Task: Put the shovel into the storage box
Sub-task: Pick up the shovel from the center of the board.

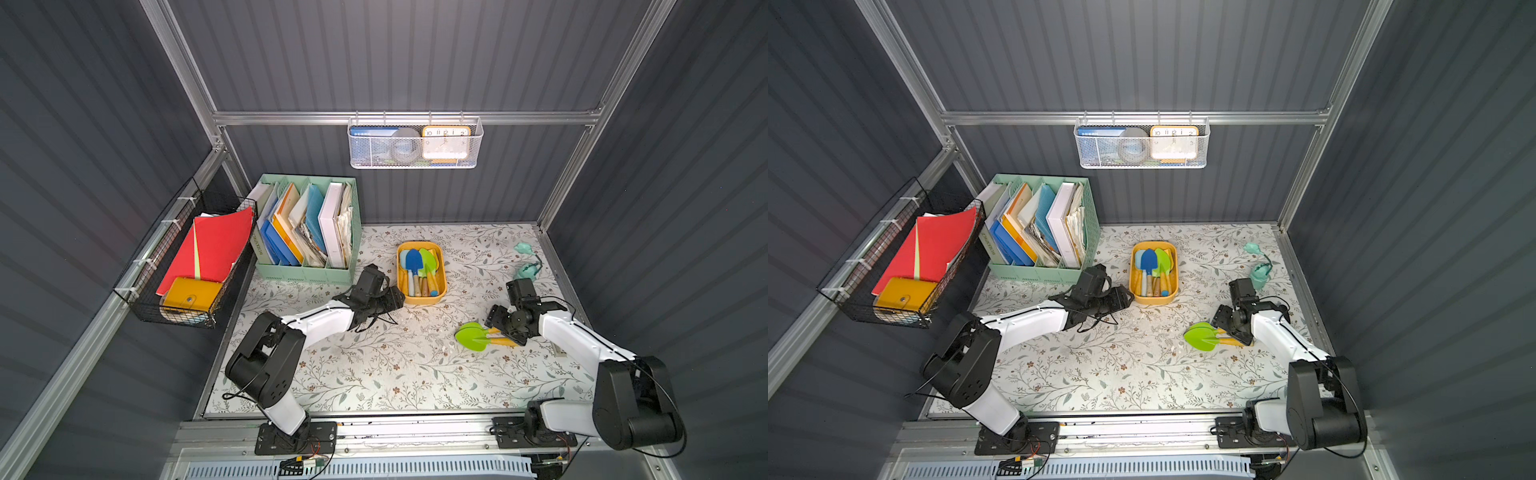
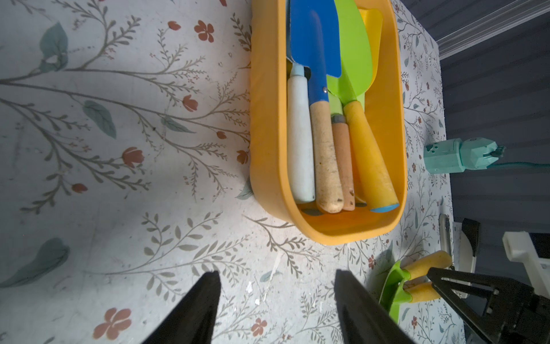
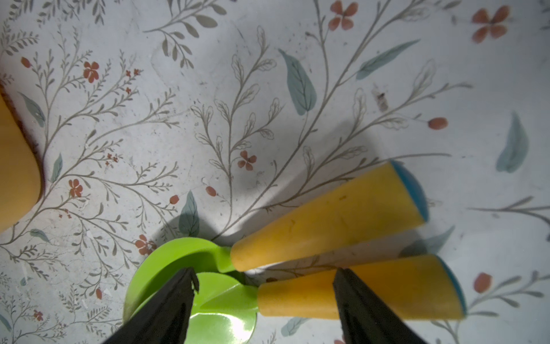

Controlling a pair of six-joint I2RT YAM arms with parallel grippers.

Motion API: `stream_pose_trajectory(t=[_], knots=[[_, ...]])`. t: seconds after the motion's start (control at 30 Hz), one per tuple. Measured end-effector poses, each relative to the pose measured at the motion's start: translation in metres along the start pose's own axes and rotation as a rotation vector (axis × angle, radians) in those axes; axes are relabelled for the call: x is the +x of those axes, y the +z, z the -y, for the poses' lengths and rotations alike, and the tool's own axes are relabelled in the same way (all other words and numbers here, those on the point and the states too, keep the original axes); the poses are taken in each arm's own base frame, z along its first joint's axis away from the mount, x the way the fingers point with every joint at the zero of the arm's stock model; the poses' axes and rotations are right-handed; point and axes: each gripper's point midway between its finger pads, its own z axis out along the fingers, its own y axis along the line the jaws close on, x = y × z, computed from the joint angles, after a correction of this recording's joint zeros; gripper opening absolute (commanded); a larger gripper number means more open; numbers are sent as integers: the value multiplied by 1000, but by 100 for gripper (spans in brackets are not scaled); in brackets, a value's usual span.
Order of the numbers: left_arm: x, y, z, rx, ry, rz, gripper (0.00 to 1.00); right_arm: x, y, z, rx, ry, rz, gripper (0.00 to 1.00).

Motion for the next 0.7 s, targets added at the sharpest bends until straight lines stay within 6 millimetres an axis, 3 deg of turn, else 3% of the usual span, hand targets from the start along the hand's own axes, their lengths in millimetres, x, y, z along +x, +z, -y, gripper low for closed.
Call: stream_pose_trajectory(t=[0.23,0.7], knots=[[9,2,-9,-16,-14,-18,67,17,6,4,-10,6,-59,77],[17,13,-9,-4,-31,-36,67,65,-12,3,-127,29,-180,72]])
